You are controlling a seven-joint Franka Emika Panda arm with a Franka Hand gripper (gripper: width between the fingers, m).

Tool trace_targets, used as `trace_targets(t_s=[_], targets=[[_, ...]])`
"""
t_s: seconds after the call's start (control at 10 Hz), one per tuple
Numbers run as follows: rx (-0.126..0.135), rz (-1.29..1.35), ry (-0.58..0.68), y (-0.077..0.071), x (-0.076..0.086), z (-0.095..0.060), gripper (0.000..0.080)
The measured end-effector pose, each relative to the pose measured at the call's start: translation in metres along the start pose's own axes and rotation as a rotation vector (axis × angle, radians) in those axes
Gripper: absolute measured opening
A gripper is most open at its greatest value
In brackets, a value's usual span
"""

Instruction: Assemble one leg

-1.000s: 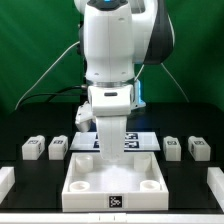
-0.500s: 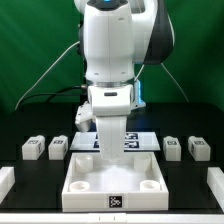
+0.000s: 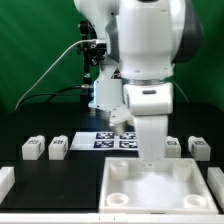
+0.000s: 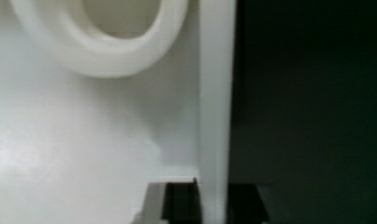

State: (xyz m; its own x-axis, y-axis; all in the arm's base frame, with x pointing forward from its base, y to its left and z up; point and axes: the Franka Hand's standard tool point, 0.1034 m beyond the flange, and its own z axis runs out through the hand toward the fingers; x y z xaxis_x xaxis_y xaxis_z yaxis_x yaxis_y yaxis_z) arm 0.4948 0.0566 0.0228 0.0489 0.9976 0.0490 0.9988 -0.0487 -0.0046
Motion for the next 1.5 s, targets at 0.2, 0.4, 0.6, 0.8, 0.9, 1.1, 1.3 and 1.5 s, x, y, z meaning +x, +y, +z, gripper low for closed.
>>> trace_targets(t_s=[0.2,0.4,0.6,0.8,0.9,1.1,1.3,1.5], targets=[[0.018,-0.002,0.001,0.0015,0.0095,0.0076,0.0058],[0.019,-0.01,0.002,0.0013,0.0101,0.0075,0.0058],[0.005,-0.008,0.005,0.0013,0.0099,0.0075,0.0063],[0.007,-0.005,0.005,0.0009,0.0094,0.0084,0.0272],[0.007,-0.005,0.005,0.0008,0.0091,0.0085,0.0272],[0.008,-0.003,0.005,0.0006,0.0085,0.009,0.0588],[0.008,-0.002,0.005,0.0006,0.0079,0.0091,0.0636],[0.009,-0.001,0.005,0.0006,0.0075,0.0092,0.0647]])
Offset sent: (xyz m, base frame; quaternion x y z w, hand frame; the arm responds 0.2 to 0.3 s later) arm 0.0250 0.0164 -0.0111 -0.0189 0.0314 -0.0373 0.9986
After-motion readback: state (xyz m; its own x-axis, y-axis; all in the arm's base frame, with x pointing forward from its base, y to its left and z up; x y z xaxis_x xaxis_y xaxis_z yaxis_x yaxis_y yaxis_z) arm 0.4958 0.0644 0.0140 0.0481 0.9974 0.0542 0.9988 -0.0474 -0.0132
